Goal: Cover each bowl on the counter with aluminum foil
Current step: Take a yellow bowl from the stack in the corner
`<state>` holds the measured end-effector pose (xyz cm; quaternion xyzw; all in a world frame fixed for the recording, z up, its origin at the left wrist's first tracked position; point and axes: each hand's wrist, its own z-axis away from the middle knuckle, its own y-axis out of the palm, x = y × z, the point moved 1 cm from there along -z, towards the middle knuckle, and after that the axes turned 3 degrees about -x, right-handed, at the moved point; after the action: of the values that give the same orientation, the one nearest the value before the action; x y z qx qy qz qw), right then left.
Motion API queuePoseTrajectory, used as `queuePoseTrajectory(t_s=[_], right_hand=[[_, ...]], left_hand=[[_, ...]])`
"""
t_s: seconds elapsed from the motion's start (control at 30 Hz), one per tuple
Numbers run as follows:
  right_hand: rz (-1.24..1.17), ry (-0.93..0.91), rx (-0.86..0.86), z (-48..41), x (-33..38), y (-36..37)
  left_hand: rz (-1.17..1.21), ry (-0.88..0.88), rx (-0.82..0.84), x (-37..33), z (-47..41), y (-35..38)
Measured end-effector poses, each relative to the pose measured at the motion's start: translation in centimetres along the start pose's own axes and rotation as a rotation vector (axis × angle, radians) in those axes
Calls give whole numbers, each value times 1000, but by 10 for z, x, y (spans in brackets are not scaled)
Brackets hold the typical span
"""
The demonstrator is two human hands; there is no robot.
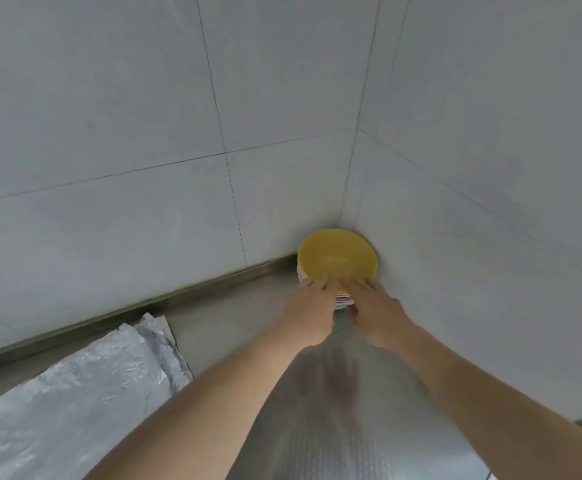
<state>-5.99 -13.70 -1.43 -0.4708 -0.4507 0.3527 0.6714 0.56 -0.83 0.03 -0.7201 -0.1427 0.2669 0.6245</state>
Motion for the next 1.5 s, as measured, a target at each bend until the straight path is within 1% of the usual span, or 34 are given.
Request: queuePoseTrajectory(t_s=[0.1,0.17,0.3,0.4,0.47,0.5,0.57,0.67,0.7,0.73,0.77,0.8,0.83,0.87,0.9,0.93,0.97,1.0,1.03,1.13,1.17,1.23,1.3,1.33,1.4,1.47,1.5], right_hand=[[69,-48,-73,-11,-6,12],[71,-56,-98,-19,-10,17],[56,-73,-198,-26,-13,15],[-26,-54,-279,-27,-16,11],[-33,-29,-321,-29,-18,6],[-12,-28,-311,-30,-18,5],[50,-42,-231,-32,-16,7],[94,-72,-179,-34,-15,10],[76,-78,-189,-35,-16,10],[31,-82,-196,-37,-17,10],[-31,-90,-213,-40,-17,7],[-106,-85,-218,-43,-19,4],[-190,-81,-238,-45,-19,-2],[-279,-68,-265,-48,-19,-10],[-369,-55,-313,-49,-20,-19],[-455,-31,-371,-49,-20,-29],[-534,-1,-434,-46,-19,-39],[-605,29,-488,-41,-19,-48],[-666,45,-523,-35,-18,-56],[-803,66,-525,-6,-16,-68],[-810,67,-516,6,-15,-69],[-764,81,-520,30,-13,-68],[-693,85,-540,52,-8,-66],[-651,68,-557,63,-6,-62],[-555,-18,-596,78,-4,-51],[-457,-129,-618,90,0,-37],[-415,-175,-624,95,2,-30]], left_hand=[[-56,-63,87,5,-16,12],[-63,-127,141,11,-29,20],[-77,-228,53,18,-42,18],[-119,-194,-31,14,-48,10],[-76,-160,-82,16,-51,6],[-29,-151,-90,17,-53,4],[45,-149,-67,20,-52,6],[-2,-100,79,25,-44,20],[12,-90,87,28,-41,26],[80,-99,20,29,-39,30],[180,-140,-127,32,-37,31],[313,-239,-305,33,-37,33],[480,-410,-430,36,-37,33],[709,-620,-471,37,-36,31],[968,-830,-400,34,-38,32],[1178,-992,-258,29,-38,36],[1259,-1064,-117,22,-36,39],[1294,-1077,-44,16,-34,42],[1362,-1088,-49,11,-34,48],[1657,-1122,-204,5,-39,58],[1710,-1136,-240,5,-40,58],[1789,-1122,-246,9,-42,57],[1795,-1083,-220,14,-39,54],[1760,-1065,-216,16,-33,49],[1681,-1041,-260,22,-20,36],[1653,-1026,-322,29,1,16],[1644,-1019,-321,31,14,5]])
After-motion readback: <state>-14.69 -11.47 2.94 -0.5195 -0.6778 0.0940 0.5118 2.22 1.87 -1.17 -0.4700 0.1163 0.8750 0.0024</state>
